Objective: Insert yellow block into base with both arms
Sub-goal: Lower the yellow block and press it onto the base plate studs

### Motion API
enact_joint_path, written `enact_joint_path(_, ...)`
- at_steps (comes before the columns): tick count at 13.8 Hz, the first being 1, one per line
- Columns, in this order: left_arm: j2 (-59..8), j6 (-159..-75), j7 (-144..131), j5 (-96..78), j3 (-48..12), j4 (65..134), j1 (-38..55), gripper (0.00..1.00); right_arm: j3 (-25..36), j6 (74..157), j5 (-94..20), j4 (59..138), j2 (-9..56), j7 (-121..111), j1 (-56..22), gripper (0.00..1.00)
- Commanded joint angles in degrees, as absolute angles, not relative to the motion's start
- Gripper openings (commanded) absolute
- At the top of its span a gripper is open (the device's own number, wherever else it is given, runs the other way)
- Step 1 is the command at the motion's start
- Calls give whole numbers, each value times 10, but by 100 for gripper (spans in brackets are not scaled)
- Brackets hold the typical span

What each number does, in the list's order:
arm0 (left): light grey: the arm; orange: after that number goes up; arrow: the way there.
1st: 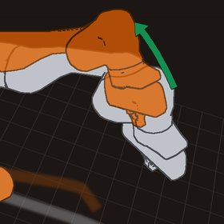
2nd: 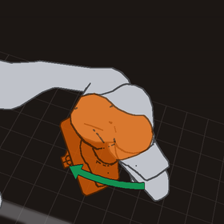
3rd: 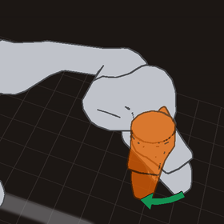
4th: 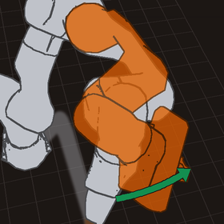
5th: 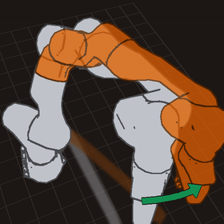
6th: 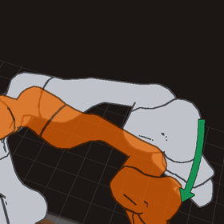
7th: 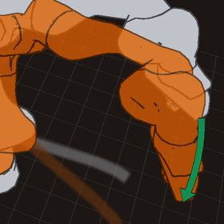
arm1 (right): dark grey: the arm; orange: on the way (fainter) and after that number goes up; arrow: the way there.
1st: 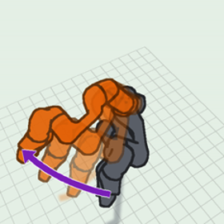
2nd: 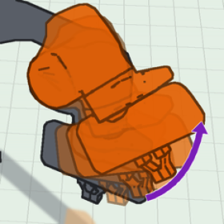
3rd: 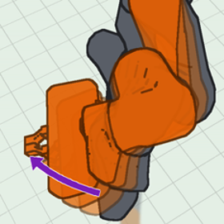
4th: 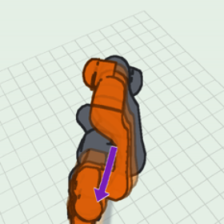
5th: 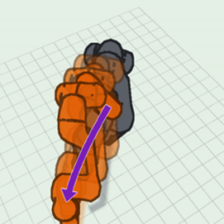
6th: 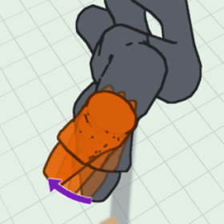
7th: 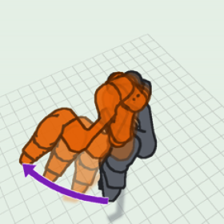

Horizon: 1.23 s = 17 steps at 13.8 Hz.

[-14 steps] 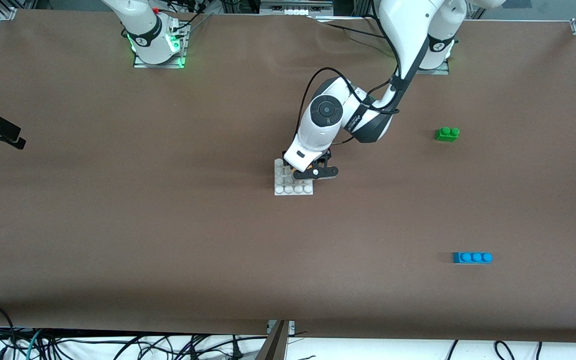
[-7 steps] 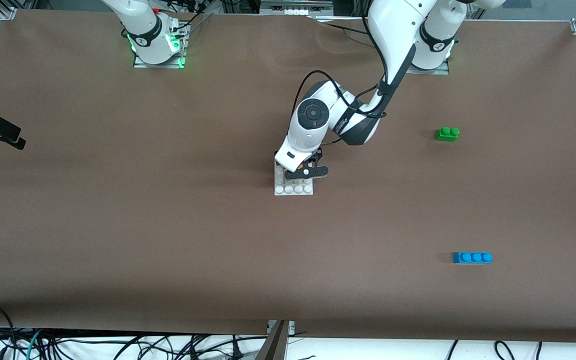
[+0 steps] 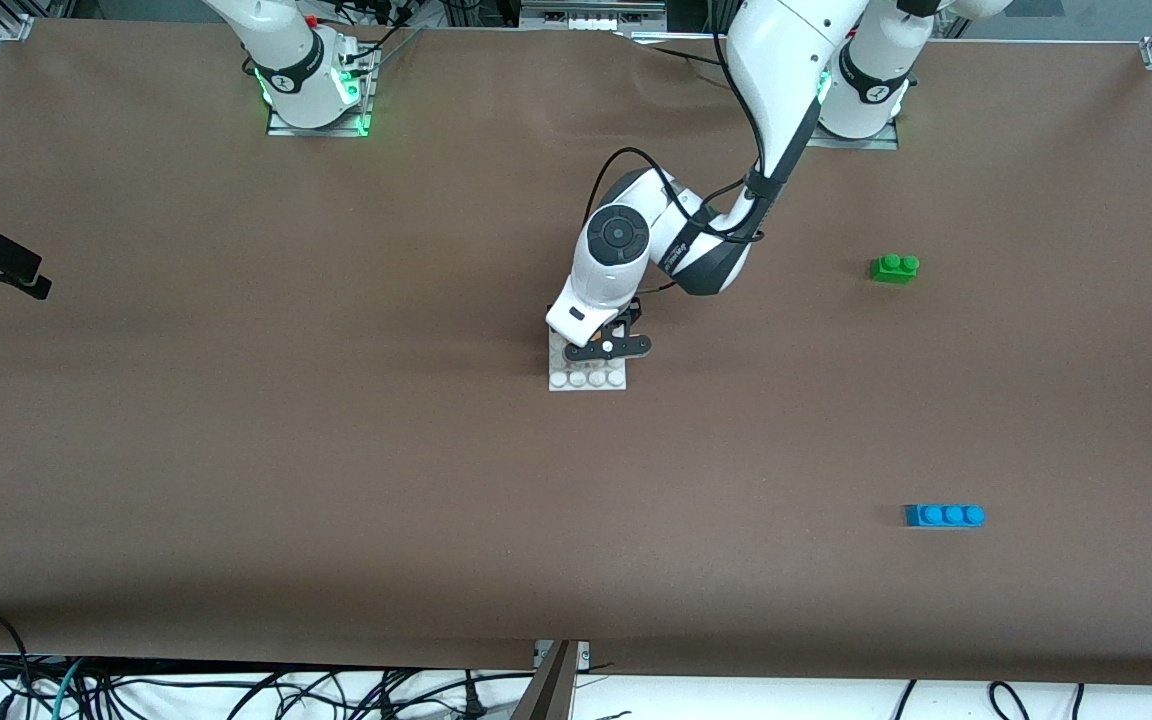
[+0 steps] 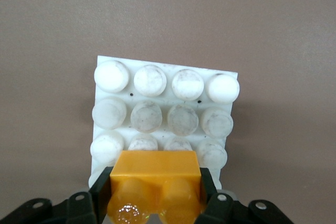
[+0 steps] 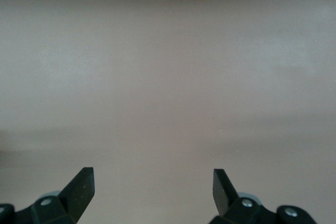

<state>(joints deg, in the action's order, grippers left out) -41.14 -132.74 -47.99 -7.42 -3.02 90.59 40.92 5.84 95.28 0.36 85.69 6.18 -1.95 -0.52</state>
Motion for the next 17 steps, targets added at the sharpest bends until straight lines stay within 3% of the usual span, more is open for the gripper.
enact_joint_path(1,-436,-1321,-481,-62,-21,871,417,0,55,954,1,860,57,-25,1,100)
enact_joint_path(11,-454,-1321,-482,-56,-21,875,417,0,55,954,1,860,57,-25,1,100)
enact_joint_path(13,-456,-1321,-483,-57,-20,873,417,21,55,954,1,860,57,-25,1,100)
enact_joint_path(14,-455,-1321,-486,-61,-20,872,416,44,55,954,1,860,57,-25,1,100)
enact_joint_path(16,-449,-1316,-487,-63,-20,871,410,64,55,954,1,860,57,-25,1,100)
enact_joint_path(17,-439,-1316,-487,-63,-20,871,408,83,55,954,1,860,57,-25,1,100)
